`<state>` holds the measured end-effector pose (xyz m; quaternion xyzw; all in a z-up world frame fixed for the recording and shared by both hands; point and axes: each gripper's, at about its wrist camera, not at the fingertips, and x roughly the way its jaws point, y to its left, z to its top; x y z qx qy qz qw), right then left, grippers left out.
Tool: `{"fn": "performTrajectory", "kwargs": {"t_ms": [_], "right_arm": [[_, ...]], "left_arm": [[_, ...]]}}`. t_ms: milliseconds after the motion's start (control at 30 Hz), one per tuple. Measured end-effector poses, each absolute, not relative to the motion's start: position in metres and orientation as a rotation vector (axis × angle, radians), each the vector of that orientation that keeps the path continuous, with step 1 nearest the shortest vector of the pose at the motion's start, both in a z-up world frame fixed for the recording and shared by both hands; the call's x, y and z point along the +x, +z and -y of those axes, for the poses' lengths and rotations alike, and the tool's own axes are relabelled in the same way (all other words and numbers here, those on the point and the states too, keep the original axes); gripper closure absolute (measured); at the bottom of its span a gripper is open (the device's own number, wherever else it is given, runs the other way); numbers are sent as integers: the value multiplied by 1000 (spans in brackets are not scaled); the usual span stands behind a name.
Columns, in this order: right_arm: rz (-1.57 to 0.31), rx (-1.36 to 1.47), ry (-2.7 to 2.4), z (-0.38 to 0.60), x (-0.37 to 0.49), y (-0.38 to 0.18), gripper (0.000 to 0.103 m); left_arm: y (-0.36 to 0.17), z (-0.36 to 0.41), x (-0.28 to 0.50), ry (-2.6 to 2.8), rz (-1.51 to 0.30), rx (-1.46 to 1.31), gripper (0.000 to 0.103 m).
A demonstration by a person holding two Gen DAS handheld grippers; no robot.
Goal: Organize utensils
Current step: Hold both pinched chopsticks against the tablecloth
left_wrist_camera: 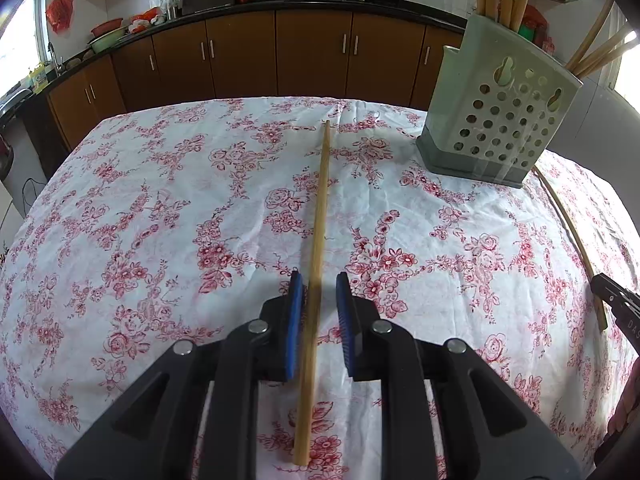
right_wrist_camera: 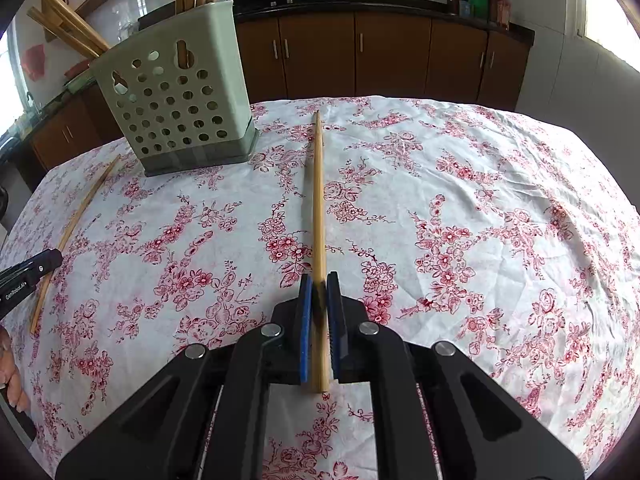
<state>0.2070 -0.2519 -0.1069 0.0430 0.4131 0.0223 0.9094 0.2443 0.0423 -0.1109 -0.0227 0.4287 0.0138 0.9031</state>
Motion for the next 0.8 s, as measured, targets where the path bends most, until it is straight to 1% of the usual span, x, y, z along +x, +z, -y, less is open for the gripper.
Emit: {"fn": "performTrajectory", "kwargs": {"t_ms": [800], "right_arm": [[-852,90,45,252,206,-107,94]], "left_arm": [[-111,-45,245,27,-886,-50,84]]}}
